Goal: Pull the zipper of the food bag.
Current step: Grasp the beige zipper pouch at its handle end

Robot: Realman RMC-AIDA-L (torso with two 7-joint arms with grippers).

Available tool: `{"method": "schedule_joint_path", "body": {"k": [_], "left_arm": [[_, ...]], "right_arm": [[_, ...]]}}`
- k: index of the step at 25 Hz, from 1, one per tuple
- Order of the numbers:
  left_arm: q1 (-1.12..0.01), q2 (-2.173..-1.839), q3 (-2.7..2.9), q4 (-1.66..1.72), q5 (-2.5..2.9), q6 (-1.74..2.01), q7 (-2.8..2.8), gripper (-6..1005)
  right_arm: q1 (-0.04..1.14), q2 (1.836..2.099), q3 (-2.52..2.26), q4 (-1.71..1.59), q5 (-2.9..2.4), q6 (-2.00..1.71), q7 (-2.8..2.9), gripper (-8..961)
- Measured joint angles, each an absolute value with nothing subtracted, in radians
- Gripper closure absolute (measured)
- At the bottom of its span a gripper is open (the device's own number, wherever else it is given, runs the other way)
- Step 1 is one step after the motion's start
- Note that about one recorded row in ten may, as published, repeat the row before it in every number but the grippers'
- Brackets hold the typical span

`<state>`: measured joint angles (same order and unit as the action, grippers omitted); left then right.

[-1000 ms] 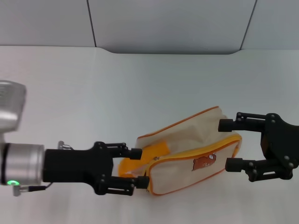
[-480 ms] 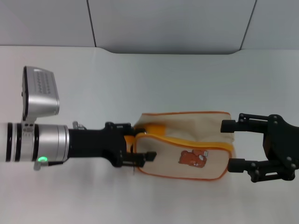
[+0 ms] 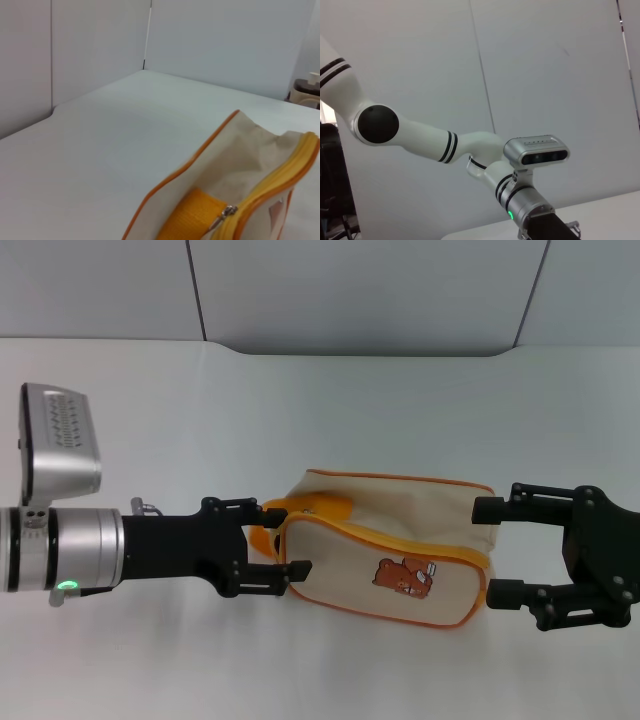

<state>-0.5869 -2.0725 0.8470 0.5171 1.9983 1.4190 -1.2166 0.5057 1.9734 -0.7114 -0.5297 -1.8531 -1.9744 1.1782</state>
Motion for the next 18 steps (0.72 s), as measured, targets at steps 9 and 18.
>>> {"method": "schedule_joint_path", "body": {"k": [9, 18], "left_arm": [[-0.572, -2.078, 0.847, 0.487, 1.963, 1.405, -1.113, 338], [-0.574, -2.074, 0.873, 0.452, 1.904, 1.368, -1.01, 400]], "right_arm": [[0.506, 1.976, -0.712, -0.529, -1.852, -1.975, 1.183, 144], [0.504, 1.979, -0.706, -0.529, -1.845, -1.984, 1.184, 144]]}}
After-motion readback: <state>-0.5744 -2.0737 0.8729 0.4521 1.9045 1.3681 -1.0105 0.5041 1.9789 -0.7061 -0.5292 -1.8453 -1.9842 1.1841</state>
